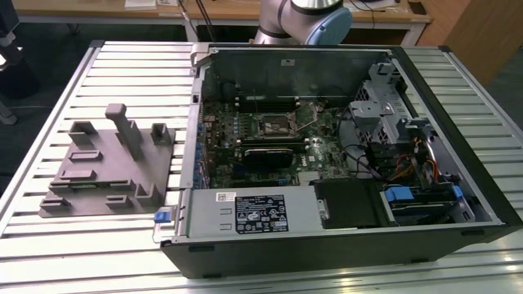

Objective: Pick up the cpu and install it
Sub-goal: 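Pick up the cpu and move it towards the insertion slot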

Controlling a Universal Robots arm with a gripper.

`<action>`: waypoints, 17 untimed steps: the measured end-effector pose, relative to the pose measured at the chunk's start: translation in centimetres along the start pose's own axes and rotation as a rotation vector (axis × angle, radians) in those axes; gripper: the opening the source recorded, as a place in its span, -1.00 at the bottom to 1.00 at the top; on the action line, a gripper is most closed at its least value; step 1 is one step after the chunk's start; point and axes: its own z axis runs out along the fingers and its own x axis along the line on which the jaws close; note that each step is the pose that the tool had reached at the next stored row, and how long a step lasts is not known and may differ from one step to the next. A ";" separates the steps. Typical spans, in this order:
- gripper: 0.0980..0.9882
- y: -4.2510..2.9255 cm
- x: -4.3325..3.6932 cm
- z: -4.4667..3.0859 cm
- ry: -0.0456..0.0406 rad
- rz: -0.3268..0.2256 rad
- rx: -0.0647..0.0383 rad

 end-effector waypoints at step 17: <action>0.00 0.14 -0.07 -2.77 0.0000 0.000 0.000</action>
